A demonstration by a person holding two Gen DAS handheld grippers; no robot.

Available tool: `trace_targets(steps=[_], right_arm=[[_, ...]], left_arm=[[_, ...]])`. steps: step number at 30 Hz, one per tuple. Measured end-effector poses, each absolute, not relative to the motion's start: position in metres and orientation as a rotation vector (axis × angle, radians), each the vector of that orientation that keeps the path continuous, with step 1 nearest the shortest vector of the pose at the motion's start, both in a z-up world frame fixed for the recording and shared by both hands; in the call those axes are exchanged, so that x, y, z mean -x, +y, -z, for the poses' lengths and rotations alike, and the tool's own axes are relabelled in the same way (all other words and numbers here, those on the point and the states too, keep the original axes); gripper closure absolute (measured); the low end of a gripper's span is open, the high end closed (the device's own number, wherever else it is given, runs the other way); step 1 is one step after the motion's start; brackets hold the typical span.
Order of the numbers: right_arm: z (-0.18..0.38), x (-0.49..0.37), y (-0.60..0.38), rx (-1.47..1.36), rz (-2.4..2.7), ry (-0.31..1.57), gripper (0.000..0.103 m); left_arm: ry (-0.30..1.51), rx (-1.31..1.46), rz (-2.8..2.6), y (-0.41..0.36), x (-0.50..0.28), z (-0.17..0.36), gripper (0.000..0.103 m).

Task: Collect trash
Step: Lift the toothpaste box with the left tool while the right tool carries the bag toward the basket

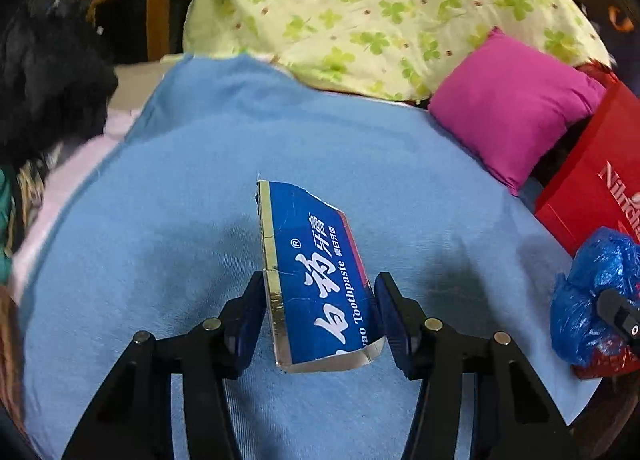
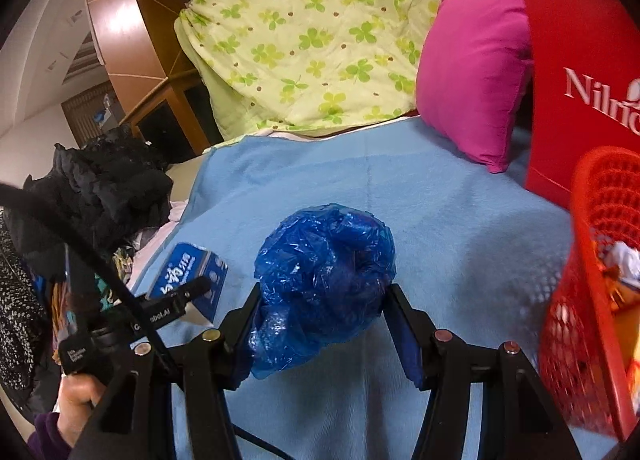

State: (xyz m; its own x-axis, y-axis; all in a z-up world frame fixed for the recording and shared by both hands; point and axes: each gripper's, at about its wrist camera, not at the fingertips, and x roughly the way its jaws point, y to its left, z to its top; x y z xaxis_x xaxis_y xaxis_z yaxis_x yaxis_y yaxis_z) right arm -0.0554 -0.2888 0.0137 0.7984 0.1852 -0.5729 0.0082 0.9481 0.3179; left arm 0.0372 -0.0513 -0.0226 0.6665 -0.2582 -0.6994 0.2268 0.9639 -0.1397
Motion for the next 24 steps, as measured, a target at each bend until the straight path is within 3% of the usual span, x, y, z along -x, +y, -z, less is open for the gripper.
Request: trace_targets(steps=[24], right_arm=[[-0.037, 0.164, -0.327, -0.378, 0.003, 0.376, 0.042]], left_arm=[[0.584, -0.225, 0.319, -0.109, 0.073, -0.049, 0.047]])
